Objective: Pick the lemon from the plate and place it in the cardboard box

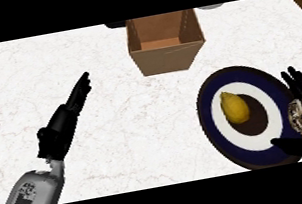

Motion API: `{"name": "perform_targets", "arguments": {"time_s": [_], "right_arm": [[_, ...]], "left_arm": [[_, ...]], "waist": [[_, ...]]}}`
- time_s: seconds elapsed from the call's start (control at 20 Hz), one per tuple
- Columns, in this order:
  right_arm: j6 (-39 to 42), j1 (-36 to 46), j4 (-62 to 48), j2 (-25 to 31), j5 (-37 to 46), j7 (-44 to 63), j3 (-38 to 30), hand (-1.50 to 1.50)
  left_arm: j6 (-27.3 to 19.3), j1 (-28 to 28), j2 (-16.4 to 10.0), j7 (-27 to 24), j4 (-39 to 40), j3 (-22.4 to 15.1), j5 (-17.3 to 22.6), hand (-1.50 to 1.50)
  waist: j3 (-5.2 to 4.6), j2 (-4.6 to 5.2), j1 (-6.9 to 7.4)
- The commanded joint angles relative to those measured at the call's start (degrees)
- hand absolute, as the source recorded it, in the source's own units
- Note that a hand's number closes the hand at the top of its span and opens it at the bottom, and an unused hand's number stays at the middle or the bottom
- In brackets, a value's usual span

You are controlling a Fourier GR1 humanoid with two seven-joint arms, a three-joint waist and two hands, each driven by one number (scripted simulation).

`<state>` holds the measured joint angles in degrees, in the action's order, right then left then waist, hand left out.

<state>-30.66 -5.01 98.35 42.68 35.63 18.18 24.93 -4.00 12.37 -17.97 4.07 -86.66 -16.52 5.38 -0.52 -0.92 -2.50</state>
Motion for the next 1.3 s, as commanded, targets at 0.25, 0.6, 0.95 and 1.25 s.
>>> {"name": "perform_targets", "arguments": {"time_s": [0.25,0.6,0.95,1.25], "right_arm": [[23.7,-2.5,29.4,4.1,3.3,30.7,5.5,-1.5],[38.1,8.3,34.9,-6.3,1.5,50.2,8.7,-1.5],[40.4,13.7,22.8,-13.2,-0.6,43.7,2.9,-1.5],[41.3,14.5,14.2,-17.9,2.4,43.8,4.5,-1.5]], "left_arm": [[1.9,0.9,0.3,-0.9,0.8,0.1,0.0,0.0],[2.2,-2.2,0.6,1.4,-5.1,-0.7,-1.6,0.0],[6.7,1.6,0.9,-1.0,1.4,4.3,-0.7,0.0],[5.1,1.1,3.2,1.4,-0.9,3.0,-3.6,0.0]], "waist": [[0.21,0.68,1.29],[0.45,0.82,3.17],[0.5,0.98,2.63],[0.51,0.95,2.74]]}}
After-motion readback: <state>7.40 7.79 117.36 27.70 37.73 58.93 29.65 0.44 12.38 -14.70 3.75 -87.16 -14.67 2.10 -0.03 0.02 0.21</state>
